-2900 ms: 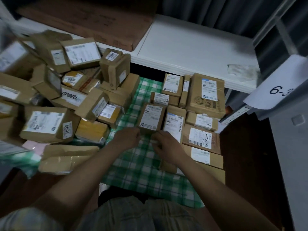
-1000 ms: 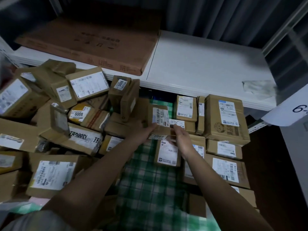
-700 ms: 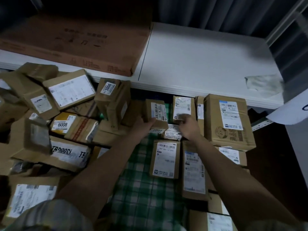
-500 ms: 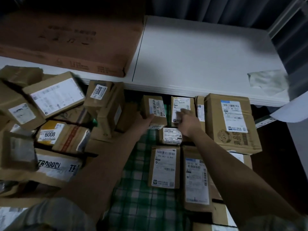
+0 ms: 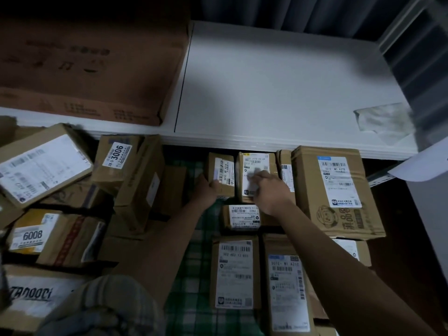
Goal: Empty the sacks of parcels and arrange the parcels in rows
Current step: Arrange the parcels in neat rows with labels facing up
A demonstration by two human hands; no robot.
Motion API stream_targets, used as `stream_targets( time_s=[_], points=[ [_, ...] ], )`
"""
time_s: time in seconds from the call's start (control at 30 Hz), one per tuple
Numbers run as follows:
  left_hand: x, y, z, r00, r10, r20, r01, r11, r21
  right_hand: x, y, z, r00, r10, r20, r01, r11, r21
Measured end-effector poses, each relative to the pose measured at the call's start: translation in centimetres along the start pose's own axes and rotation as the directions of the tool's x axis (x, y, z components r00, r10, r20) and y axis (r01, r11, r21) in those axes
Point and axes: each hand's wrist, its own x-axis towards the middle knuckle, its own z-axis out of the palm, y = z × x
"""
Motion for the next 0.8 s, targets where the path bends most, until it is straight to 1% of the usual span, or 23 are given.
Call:
stream_targets(
  time_s=[0.13,0.27,0.37,0.47,0.6,0.8],
  points=[
    [0.6,-0.8,0.6,0.999,0.032,0.005,-0.032,0.995,0.093,0.2,0.1,0.2,1.0,0.006,-0.006,-0.006,1.0,0.015],
    [0.6,-1.3,0.6,0.998,-0.011,0.06,0.002,0.988,0.152,0.2,0.0,0.3,1.0,0.02,-0.001,-0.02,1.0,-0.005],
    [0.3,-1.2,0.3,0.994,-0.012,0.106,-0.008,0.981,0.192,0.1,-0.1,0.3,1.0,0.023,0.007,-0.023,1.0,-0.015],
    [0.1,-1.1,0.1,0.993,-0.022,0.112,-0.007,0.967,0.255,0.0,-0.2,0.3,1.0,0.029,0.007,-0.029,0.999,-0.015],
    [-0.2,-1.1,-0.3,0.991,-0.009,0.133,-0.034,0.946,0.322,0.0,-0.4,0.3,0.999,0.037,0.015,-0.037,0.999,-0.028],
    [-1.3,-0.7,-0.7,0.981,0.031,0.192,-0.099,0.929,0.355,0.0,-0.9,0.2,0.998,0.053,0.017,-0.052,0.996,-0.078]
  ],
)
